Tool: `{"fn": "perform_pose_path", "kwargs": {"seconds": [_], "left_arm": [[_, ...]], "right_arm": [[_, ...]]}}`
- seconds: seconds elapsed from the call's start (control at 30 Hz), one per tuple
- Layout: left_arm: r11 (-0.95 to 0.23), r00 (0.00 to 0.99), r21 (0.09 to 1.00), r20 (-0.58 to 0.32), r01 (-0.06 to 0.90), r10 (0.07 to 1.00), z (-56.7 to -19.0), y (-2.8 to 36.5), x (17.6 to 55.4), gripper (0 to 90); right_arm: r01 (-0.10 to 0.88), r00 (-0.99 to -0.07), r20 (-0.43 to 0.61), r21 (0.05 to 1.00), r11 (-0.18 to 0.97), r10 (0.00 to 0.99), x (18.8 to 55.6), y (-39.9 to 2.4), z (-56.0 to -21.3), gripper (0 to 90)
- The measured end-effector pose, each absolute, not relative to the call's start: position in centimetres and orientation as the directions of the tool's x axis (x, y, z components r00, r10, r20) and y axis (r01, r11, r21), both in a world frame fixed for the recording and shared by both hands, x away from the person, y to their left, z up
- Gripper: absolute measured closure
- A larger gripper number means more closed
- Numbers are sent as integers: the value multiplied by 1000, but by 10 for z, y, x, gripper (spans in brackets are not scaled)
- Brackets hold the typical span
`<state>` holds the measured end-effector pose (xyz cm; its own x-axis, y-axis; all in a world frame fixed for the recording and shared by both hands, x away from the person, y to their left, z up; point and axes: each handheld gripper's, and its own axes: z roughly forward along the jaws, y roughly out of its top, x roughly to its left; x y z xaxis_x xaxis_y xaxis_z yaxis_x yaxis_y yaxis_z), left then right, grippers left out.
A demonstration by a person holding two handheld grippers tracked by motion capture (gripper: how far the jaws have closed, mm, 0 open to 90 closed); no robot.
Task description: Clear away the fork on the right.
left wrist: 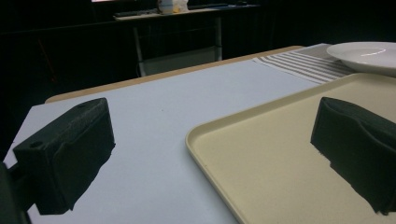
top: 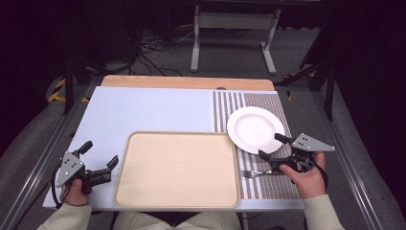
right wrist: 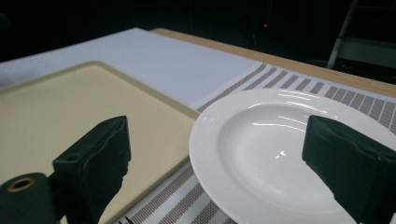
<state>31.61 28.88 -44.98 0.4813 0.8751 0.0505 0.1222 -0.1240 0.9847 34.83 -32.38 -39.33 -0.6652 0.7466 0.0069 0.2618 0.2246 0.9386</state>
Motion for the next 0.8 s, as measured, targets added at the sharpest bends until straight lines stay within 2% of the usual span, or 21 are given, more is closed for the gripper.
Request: {"fn": "perform_pose_path", "kwargs": {"seconds": [0.5, 0.8], "left_arm": [[-123, 482, 985, 51, 119, 875, -450, 288, 316, 1], [-123, 484, 985, 50, 120, 873, -450, 288, 316, 1]], "right_arm": [[310, -744, -150, 786, 535, 651, 359, -319, -365, 79], [313, -791, -206, 673, 670, 576, 364, -315, -360, 92]]}}
